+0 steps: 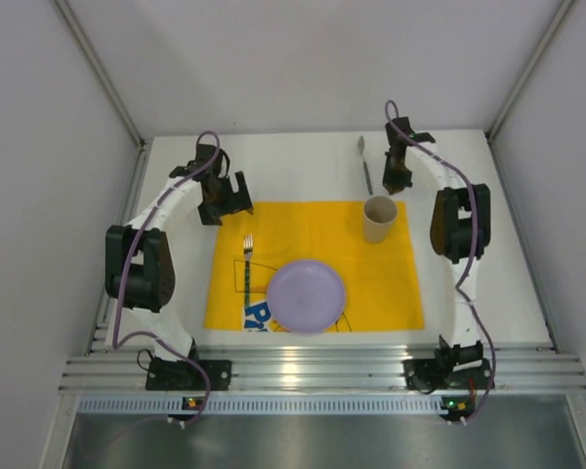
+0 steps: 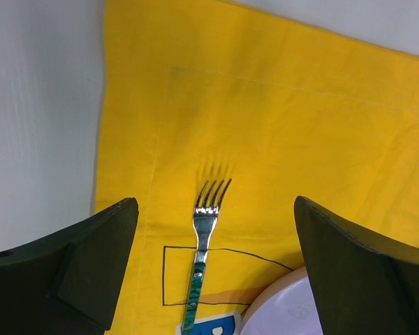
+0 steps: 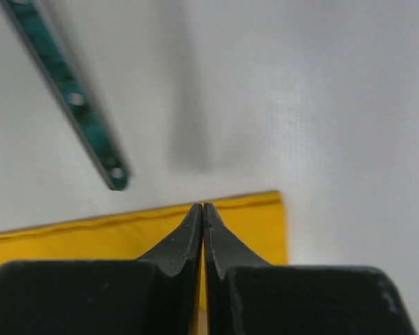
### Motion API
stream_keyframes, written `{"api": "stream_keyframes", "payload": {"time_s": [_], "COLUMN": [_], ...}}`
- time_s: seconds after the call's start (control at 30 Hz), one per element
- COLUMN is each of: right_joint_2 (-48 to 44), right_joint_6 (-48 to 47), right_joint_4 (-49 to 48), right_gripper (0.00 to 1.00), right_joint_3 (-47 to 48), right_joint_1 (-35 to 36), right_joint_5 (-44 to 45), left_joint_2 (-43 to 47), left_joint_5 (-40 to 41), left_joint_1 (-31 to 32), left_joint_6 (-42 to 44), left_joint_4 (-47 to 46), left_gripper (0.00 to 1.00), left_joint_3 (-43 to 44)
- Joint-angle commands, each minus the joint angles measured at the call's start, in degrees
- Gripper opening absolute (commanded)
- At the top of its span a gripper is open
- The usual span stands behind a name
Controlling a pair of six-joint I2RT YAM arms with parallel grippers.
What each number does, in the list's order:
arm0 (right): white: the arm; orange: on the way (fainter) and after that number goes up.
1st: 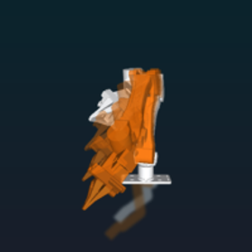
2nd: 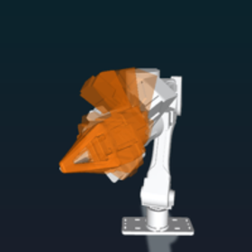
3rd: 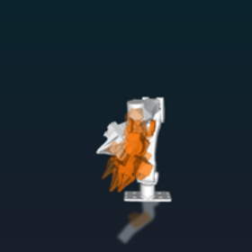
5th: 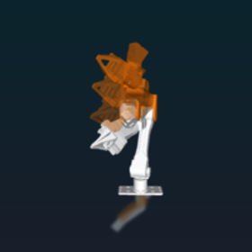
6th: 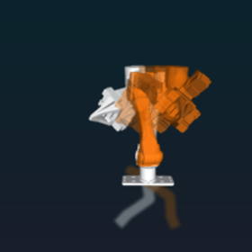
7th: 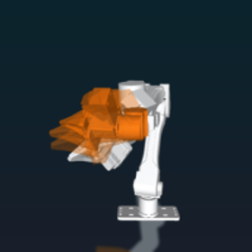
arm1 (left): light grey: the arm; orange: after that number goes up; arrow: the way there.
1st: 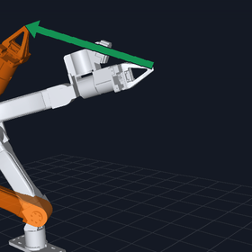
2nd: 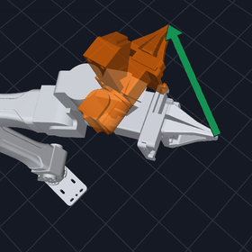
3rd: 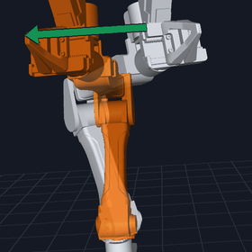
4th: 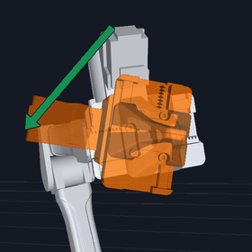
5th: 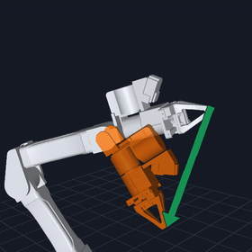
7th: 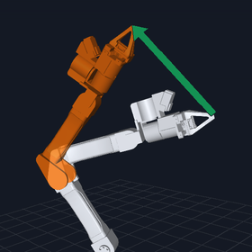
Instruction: Set the dinner table for one person
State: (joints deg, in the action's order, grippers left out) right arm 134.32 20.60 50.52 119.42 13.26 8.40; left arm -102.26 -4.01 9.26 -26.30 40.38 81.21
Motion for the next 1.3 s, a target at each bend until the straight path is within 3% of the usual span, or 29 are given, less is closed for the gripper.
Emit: {"api": "stream_keyframes", "payload": {"time_s": [0.0,0.23,0.3,0.33,0.37,0.47,0.57,0.7,0.9,1.13,1.23,1.27], "right_joint_2": [-9.8,-19.0,-20.6,-20.7,-20.5,-17.4,-9.9,0.4,9.6,13.9,14.5,14.5], "right_joint_6": [0.9,0.9,-0.2,-2.6,-3.4,-5.8,-6.6,-6.7,-5.1,-5.8,-6.4,-6.5], "right_joint_4": [-1.7,-2.0,-4.6,-6.0,-7.4,-7.4,-7.1,-5.1,-6.2,-5.4,-4.4,-3.6], "right_gripper": [0.00,0.00,0.00,0.00,0.26,0.71,0.84,0.84,0.80,0.74,0.60,0.51], "right_joint_3": [-10.2,-23.2,-24.1,-23.7,-22.7,-14.8,-5.5,10.5,16.8,18.2,17.8,17.5], "right_joint_1": [-5.2,-8.6,-8.3,-7.6,-6.9,-3.2,-1.0,-0.2,-0.1,-0.7,-0.6,-0.7], "right_joint_5": [4.3,6.9,2.8,-3.2,-4.8,-6.2,-8.1,-10.3,-8.7,-1.9,0.7,1.4], "left_joint_2": [2.6,2.0,1.7,1.7,1.8,2.1,2.9,4.5,7.1,9.5,9.2,9.0], "left_joint_5": [-2.1,-4.8,-5.6,-6.0,-6.5,-7.1,-6.9,-5.8,-4.3,0.3,0.8,0.9], "left_joint_1": [-0.3,-0.3,-0.3,-0.3,-0.3,-0.3,-0.3,-0.3,-0.3,-0.5,-0.5,-0.5], "left_joint_6": [1.4,2.3,2.6,2.7,2.9,3.3,3.5,3.3,3.1,3.5,3.5,3.5], "left_joint_4": [-2.3,-4.0,-4.2,-4.1,-4.2,-3.7,-2.8,-2.2,0.9,2.9,3.2,3.2], "left_gripper": [0.98,0.98,0.99,0.98,0.98,0.99,0.98,0.98,0.99,0.99,0.99,0.99], "left_joint_3": [-1.7,-2.2,-2.2,-2.3,-2.5,-2.8,-3.8,-5.1,-5.5,-6.7,-6.1,-5.8]}}
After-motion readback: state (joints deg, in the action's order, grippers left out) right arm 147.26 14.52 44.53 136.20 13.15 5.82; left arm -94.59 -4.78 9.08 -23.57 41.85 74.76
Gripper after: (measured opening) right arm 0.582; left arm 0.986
